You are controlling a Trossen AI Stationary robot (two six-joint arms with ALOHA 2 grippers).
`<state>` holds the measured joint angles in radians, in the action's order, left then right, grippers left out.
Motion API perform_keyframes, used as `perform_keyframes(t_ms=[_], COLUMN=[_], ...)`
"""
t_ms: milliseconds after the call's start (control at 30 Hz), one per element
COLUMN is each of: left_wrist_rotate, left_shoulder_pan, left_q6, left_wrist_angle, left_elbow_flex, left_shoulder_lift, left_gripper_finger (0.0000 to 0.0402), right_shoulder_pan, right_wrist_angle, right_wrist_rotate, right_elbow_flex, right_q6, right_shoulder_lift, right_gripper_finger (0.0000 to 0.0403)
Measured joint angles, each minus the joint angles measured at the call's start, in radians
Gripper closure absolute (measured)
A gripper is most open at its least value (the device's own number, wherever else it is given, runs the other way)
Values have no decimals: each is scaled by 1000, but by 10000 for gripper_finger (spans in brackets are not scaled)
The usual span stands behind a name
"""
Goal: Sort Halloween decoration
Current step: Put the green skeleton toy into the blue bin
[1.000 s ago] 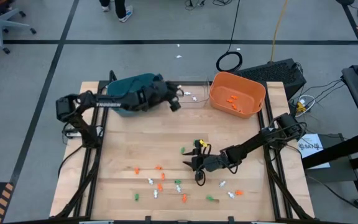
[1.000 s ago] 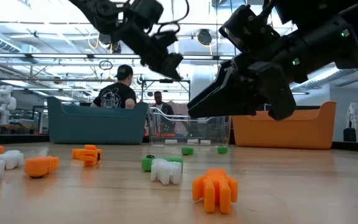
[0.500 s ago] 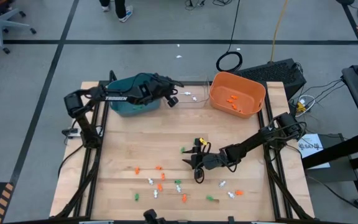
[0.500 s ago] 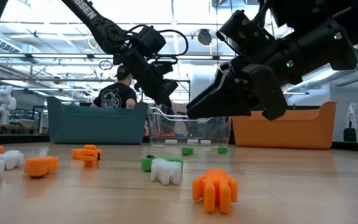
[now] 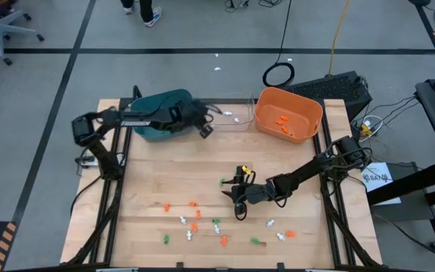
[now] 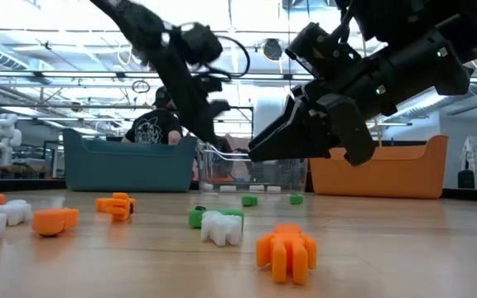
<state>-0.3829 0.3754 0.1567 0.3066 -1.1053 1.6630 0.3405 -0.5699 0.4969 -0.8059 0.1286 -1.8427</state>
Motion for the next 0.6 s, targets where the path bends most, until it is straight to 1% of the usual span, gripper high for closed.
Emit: perform_keyframes(t_ms=[67, 167, 300, 433, 500, 600], left_wrist_rotate=[-11, -61, -132, -221, -279, -346], left_shoulder_pan=[-72, -223, -427, -597, -662, -733], left_q6=[83, 136, 223, 326, 394, 466], left_wrist_angle=[117, 171, 148, 50, 39, -25], left_elbow_flex=[7, 36, 60, 101, 113, 120], left_shoulder_lift=[-48, -98, -112, -93, -86, -64], left_gripper_finger=[270, 270, 270, 270, 270, 270], right_shoulder_pan=[-1, -2, -2, 0, 8, 31], right_wrist_angle=[22, 50, 114, 182, 229, 294], right_wrist_rotate=[1, 1, 5, 32, 30, 28], right_elbow_flex=[0, 0, 0, 1, 1, 1], right_q6=[-10, -14, -7, -22, -39, -65], right_shoulder_lift=[0, 0, 1, 3, 18, 61], right_gripper_finger=[257, 257, 257, 257, 257, 257])
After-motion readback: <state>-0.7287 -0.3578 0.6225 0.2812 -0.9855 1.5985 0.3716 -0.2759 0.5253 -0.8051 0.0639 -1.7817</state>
